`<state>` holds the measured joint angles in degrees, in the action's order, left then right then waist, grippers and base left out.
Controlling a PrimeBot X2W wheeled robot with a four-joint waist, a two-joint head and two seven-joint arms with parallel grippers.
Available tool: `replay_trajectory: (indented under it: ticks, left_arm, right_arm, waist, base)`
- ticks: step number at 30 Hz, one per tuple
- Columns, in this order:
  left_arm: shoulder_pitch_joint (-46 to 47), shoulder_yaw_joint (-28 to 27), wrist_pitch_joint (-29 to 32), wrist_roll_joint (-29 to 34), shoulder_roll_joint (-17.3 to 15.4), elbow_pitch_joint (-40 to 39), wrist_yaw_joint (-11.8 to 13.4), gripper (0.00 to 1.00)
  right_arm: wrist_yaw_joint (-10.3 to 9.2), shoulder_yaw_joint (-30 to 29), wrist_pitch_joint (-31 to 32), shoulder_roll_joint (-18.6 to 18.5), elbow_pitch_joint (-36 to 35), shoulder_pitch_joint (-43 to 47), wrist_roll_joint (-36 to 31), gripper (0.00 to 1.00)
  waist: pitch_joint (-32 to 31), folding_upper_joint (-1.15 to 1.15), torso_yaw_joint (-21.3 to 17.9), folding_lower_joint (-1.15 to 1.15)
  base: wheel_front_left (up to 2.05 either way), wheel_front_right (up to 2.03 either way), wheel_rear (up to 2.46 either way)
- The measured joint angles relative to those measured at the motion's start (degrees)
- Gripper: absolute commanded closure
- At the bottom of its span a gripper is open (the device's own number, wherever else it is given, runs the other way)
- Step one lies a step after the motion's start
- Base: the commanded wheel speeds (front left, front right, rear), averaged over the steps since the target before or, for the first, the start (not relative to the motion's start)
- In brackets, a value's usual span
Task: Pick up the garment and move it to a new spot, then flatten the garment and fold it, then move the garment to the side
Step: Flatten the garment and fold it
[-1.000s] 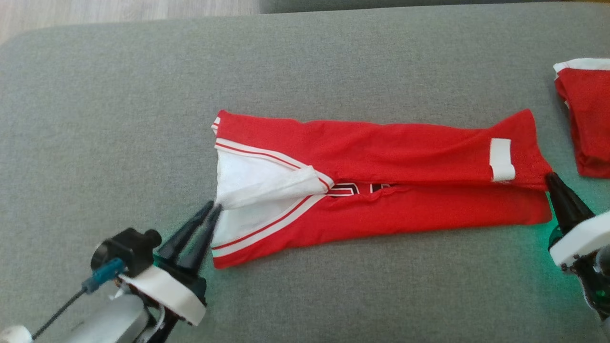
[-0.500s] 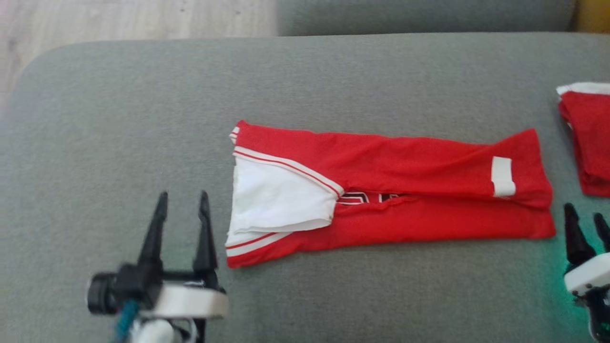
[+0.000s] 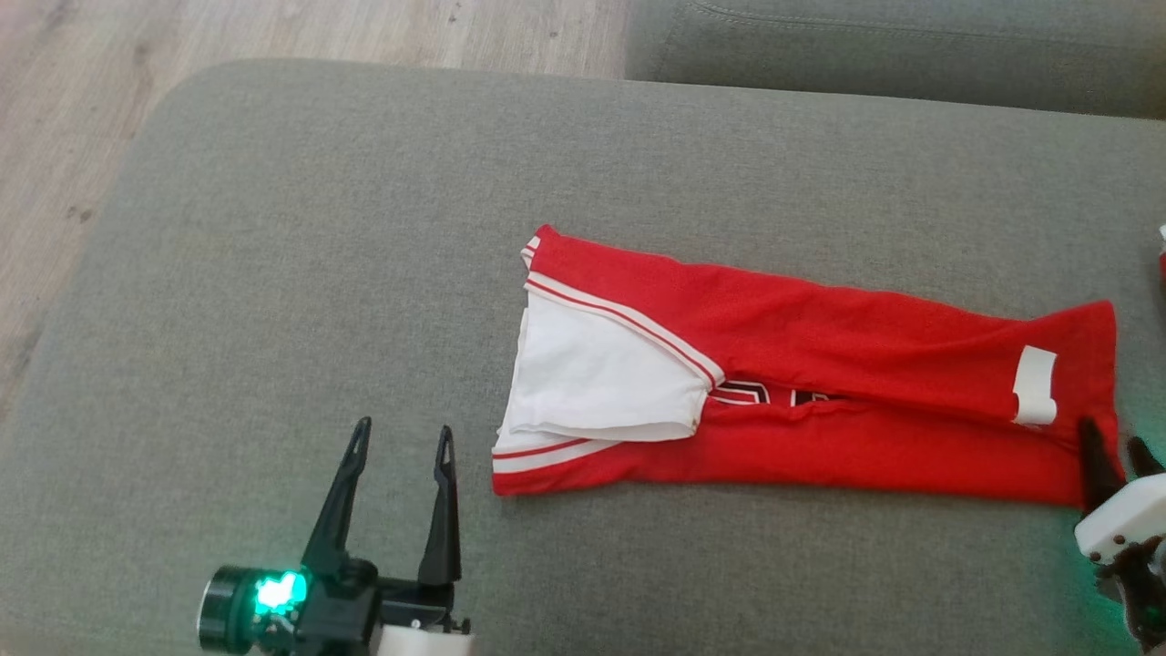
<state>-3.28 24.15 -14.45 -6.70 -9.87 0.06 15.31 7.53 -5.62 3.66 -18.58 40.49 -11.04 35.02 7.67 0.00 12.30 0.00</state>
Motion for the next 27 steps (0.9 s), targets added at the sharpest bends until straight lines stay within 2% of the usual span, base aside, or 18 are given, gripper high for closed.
replay_trajectory:
  ticks: [1,2,8,16,21,27]
  left_arm:
    - [-0.10,0.00,0.00,0.26,0.18,0.00,-0.02,0.00]
    - [-0.16,-0.01,0.00,0.30,0.42,0.02,-0.19,0.00]
    - [-0.24,-0.29,0.00,0.82,1.23,0.25,-0.79,0.00]
    - [-0.71,-1.36,0.00,1.66,1.75,1.56,-2.74,0.00]
    - [-0.82,-1.66,0.00,1.65,2.70,2.75,-3.74,0.00]
    - [-1.02,-1.68,0.00,1.71,3.55,3.81,-4.79,0.00]
  right_arm:
    - [0.00,0.00,0.54,0.00,-0.09,-0.02,0.01,0.80]
    - [0.00,0.01,0.94,0.00,-0.27,-0.01,0.02,1.00]
    - [0.00,0.01,0.82,-0.33,-2.78,0.49,0.89,1.00]
    - [0.00,-3.94,2.80,-6.86,-10.68,3.55,2.16,1.00]
    - [0.00,-2.00,6.67,-3.68,-24.26,3.57,6.82,1.00]
    - [0.00,3.36,10.61,1.57,-36.80,3.74,7.42,1.00]
  waist:
    - [0.02,0.00,0.15,0.00]
    - [0.03,0.00,0.25,0.00]
    - [-0.59,0.00,-0.53,0.00]
    - [-1.71,0.00,-3.27,0.00]
    - [-2.91,0.00,-4.08,0.00]
    - [-3.99,0.00,-3.71,0.00]
  base:
    - [0.00,0.00,0.00]
    - [0.00,0.00,0.00]
    - [0.00,0.00,0.00]
    - [0.00,0.00,0.00]
    - [0.00,0.00,0.00]
    - [0.00,0.00,0.00]
